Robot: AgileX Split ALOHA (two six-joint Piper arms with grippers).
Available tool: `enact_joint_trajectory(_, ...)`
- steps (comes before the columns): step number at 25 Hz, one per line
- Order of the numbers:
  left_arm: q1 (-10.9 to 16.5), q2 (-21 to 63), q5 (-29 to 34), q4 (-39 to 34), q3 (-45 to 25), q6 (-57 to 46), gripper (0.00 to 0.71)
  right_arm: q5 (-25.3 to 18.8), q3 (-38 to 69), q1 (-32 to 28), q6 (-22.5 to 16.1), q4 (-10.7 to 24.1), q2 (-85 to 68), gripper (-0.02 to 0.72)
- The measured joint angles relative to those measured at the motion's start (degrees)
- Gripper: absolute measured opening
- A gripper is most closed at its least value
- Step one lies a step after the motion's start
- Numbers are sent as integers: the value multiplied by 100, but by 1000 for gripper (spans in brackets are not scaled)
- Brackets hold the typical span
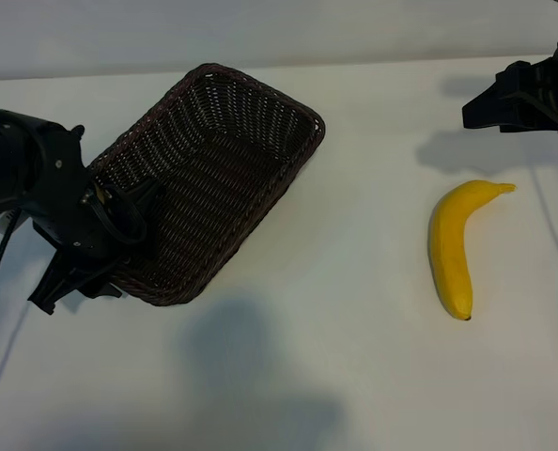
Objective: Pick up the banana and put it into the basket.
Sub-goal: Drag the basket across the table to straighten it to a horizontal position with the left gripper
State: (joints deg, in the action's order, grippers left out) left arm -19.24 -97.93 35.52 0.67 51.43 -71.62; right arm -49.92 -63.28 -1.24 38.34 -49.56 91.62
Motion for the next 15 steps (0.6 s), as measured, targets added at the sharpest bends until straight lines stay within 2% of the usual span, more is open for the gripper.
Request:
enact_joint_trajectory(2, 0, -1, -34, -5, 0, -6, 519, 0, 0, 0, 0, 0, 0, 539)
enact_joint_trajectory(4, 0, -1, -34, -67, 0, -17, 460, 0, 0, 0, 0, 0, 0, 539)
enact_joint_trajectory(9, 0, -8, -108, -67, -5, -37, 210, 0, 0, 0, 0, 0, 0, 539)
enact_joint_trajectory(15, 5, 75, -323, -67, -5, -28, 196, 0, 0, 0, 0, 0, 0, 539)
